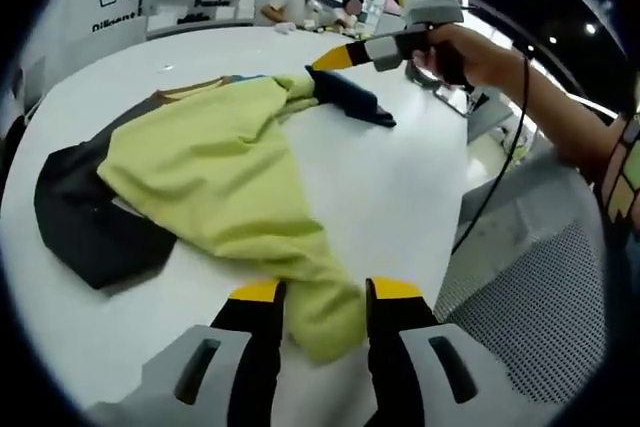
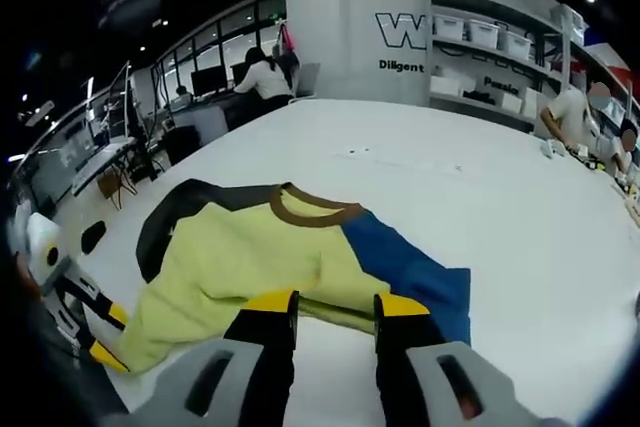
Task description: Fold the garment on the visible template until the final outline fits inside the template.
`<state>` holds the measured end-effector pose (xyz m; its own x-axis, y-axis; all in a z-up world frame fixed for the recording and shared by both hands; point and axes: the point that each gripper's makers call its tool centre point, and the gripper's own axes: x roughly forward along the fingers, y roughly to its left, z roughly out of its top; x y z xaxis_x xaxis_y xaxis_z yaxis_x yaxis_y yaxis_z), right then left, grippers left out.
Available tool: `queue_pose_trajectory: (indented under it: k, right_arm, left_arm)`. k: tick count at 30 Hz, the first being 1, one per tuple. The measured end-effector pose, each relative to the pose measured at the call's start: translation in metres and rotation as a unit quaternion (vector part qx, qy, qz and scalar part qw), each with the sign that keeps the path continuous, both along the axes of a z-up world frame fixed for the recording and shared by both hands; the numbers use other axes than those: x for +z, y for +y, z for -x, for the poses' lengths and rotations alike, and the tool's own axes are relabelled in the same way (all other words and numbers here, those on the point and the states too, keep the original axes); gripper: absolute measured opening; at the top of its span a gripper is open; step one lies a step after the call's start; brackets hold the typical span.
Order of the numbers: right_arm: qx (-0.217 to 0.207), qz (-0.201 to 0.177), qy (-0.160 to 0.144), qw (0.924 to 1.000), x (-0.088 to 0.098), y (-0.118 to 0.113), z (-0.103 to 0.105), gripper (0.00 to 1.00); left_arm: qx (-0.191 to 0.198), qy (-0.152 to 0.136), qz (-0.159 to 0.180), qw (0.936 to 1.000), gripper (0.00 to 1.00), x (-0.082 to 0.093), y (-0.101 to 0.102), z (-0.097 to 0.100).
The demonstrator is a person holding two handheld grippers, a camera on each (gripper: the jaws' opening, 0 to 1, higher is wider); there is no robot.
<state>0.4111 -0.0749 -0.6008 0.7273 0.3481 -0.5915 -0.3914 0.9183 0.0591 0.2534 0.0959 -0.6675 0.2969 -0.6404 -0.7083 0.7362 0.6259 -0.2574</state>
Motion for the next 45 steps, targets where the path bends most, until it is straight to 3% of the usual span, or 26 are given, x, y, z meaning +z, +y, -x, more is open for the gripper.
queue_pose_trajectory:
  k: [3, 7, 12, 16, 21, 31, 40, 45]
  right_arm:
    - [-0.004, -0.002, -0.001, 1.0000, 0.000, -0.002, 0.001, 0.25]
    - [-0.007, -0.005, 0.000, 1.0000, 0.000, -0.003, 0.003, 0.25]
    - [-0.008, -0.006, 0.005, 0.9999, -0.005, -0.003, 0.007, 0.25]
    - [-0.008, -0.006, 0.010, 0.9999, -0.010, -0.003, 0.010, 0.26]
    - [-0.006, -0.007, 0.014, 0.9999, -0.012, -0.001, 0.012, 0.26]
    - [0.009, -0.006, 0.024, 0.9997, -0.018, 0.007, 0.017, 0.26]
    - [0.047, -0.001, 0.037, 0.9982, -0.026, 0.027, 0.026, 0.26]
    - [0.071, 0.000, 0.040, 0.9967, -0.028, 0.040, 0.030, 0.25]
  left_arm:
    - [0.004, -0.002, 0.001, 1.0000, 0.20, 0.002, -0.001, -0.002]
    - [0.008, -0.004, -0.011, 0.9999, 0.01, 0.000, 0.003, -0.003]
    - [0.036, 0.012, 0.026, 0.9989, 0.00, 0.015, 0.003, -0.008]
    - [0.080, 0.014, 0.101, 0.9916, 0.00, 0.048, -0.002, -0.020]
    - [0.106, 0.007, 0.142, 0.9842, 0.00, 0.080, 0.001, -0.036]
    - [0.140, -0.033, 0.179, 0.9733, 0.00, 0.123, 0.008, -0.071]
    - [0.161, -0.062, 0.201, 0.9642, 0.00, 0.153, 0.015, -0.101]
    - [0.167, -0.080, 0.200, 0.9623, 0.00, 0.162, 0.017, -0.117]
